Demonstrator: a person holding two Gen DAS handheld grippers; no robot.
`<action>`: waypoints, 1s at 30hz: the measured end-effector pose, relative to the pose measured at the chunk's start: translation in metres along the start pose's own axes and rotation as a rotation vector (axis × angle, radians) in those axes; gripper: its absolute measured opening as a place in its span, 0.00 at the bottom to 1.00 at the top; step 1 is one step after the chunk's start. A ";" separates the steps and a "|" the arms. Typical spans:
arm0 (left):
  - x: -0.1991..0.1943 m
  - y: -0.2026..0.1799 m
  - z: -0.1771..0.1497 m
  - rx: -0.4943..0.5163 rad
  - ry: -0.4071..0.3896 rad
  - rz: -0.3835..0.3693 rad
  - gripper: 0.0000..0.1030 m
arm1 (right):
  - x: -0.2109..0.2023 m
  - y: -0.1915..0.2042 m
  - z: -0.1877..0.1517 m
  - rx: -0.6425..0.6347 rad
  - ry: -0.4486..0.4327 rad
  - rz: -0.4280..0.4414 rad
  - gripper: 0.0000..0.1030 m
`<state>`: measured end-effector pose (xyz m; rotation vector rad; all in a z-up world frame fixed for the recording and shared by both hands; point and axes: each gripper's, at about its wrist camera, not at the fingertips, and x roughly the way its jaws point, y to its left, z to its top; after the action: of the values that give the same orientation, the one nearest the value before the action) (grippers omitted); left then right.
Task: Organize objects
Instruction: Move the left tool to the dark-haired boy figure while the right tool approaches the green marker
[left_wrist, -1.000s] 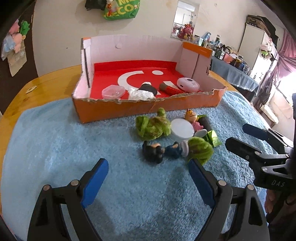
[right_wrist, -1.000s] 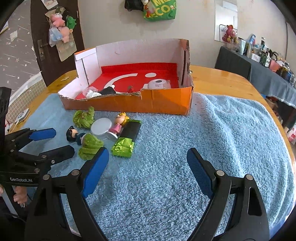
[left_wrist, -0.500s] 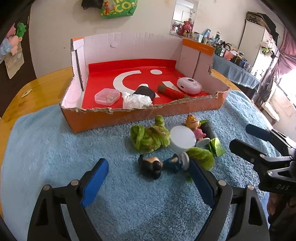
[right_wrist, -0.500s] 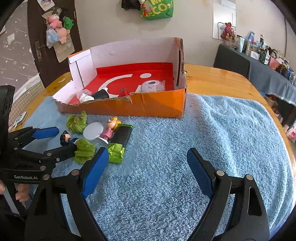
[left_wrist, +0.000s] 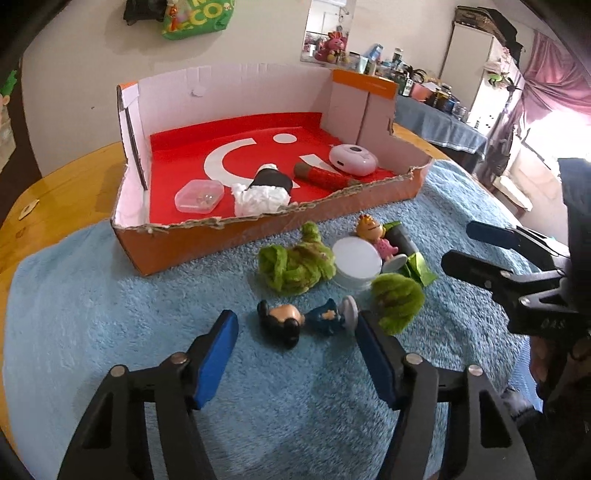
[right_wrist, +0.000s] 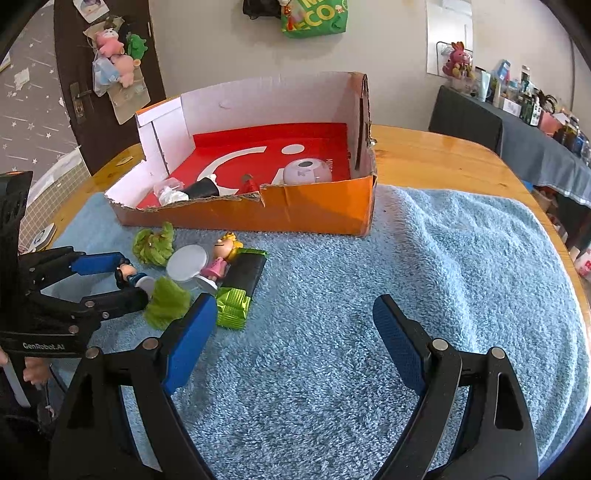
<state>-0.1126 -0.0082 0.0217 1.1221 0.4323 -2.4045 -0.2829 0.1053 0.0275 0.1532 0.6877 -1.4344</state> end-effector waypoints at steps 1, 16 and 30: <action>-0.001 0.002 0.000 -0.001 0.004 -0.001 0.64 | 0.000 0.001 0.000 -0.001 -0.001 0.000 0.84; -0.030 0.042 -0.021 -0.076 0.017 0.092 0.63 | 0.000 0.008 0.000 -0.014 -0.010 0.014 0.84; -0.004 0.021 -0.003 -0.140 -0.029 0.173 0.63 | 0.010 0.010 0.001 -0.022 0.043 0.005 0.84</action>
<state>-0.0974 -0.0238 0.0210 1.0182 0.4668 -2.2021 -0.2737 0.0980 0.0199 0.1687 0.7370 -1.4220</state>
